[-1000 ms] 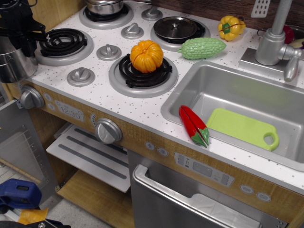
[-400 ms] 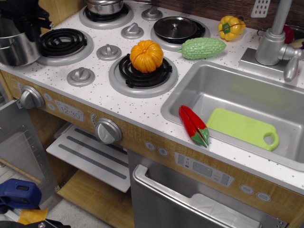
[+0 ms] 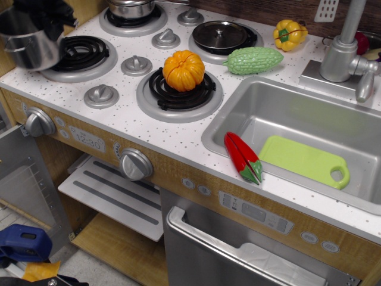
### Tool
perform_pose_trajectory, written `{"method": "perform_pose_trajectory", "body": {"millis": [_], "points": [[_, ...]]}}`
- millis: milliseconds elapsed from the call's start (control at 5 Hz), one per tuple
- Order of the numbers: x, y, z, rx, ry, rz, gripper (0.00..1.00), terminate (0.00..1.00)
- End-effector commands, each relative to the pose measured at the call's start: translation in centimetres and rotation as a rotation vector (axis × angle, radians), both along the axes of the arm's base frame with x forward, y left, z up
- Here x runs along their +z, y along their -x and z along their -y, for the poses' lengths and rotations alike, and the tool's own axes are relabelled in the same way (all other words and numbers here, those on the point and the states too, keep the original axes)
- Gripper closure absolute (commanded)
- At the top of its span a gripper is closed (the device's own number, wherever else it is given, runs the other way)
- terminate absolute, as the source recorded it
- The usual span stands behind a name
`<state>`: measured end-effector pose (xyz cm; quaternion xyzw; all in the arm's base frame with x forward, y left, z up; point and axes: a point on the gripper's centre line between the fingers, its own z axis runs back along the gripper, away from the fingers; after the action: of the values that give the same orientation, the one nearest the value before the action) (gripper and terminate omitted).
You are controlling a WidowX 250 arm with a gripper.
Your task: Put pot on stove which is near stove
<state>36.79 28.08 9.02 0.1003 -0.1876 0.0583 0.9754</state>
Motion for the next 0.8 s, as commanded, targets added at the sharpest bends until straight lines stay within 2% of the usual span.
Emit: {"method": "perform_pose_trajectory", "body": {"millis": [0, 400, 600], "points": [[3.0, -2.2, 0.0, -0.053, -0.045, 0.092, 1.0, 0.0], [1.3, -3.0, 1.0, -0.069, -0.003, 0.123, 1.0, 0.0], [1.6, -3.3, 1.7, -0.081, 0.0, 0.128, 1.0, 0.0]]}}
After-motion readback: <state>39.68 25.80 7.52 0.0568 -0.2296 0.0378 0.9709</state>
